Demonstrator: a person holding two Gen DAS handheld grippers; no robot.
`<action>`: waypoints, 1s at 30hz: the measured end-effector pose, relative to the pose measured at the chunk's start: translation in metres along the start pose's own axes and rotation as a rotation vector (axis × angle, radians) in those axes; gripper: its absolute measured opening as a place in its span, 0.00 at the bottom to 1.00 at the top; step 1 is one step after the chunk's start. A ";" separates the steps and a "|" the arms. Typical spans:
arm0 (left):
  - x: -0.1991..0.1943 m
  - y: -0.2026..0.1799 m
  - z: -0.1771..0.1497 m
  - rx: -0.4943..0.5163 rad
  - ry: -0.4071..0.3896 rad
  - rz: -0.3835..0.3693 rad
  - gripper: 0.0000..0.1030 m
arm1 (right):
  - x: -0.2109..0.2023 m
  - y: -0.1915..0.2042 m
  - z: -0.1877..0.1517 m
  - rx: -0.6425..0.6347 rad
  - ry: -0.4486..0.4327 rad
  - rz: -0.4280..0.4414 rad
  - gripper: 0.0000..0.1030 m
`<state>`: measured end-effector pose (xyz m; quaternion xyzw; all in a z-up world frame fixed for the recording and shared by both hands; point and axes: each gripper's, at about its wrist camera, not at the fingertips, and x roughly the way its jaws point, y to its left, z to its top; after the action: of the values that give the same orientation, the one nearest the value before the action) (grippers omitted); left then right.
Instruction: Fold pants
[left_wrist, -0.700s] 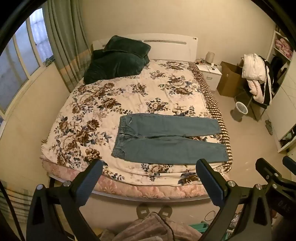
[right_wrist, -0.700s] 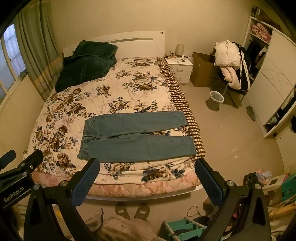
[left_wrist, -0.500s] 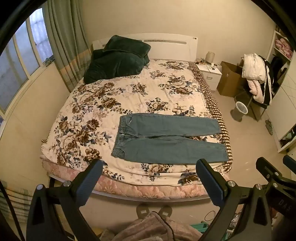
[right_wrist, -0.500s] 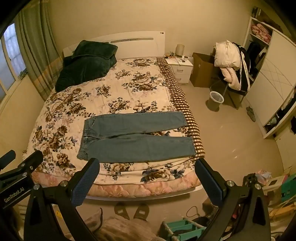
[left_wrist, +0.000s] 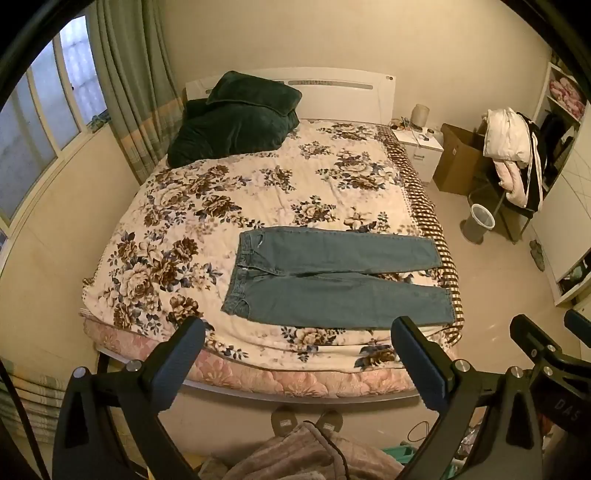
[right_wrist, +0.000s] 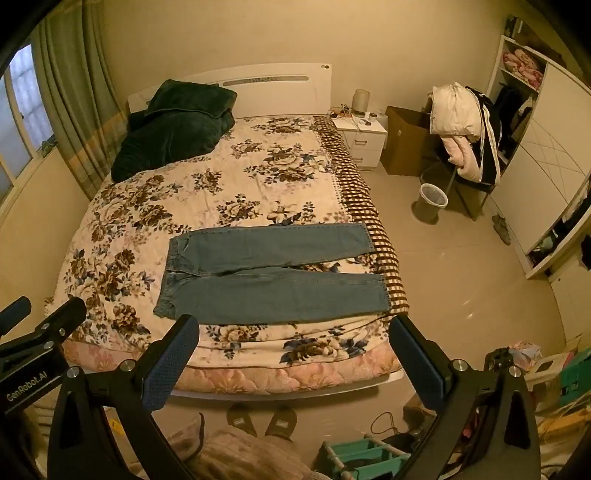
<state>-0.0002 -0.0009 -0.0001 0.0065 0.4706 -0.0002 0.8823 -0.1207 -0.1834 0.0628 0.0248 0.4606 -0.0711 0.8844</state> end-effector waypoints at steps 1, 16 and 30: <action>0.000 0.000 0.000 -0.002 -0.001 -0.001 1.00 | 0.000 0.000 0.000 0.000 0.001 0.001 1.00; 0.000 0.000 0.000 -0.002 -0.004 0.000 1.00 | -0.006 0.009 -0.006 0.006 0.006 0.014 1.00; -0.002 0.005 -0.001 0.000 -0.006 0.000 1.00 | -0.008 0.020 -0.006 0.006 0.002 0.018 1.00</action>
<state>-0.0020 0.0040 0.0013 0.0064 0.4680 -0.0003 0.8837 -0.1274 -0.1617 0.0651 0.0317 0.4610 -0.0645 0.8845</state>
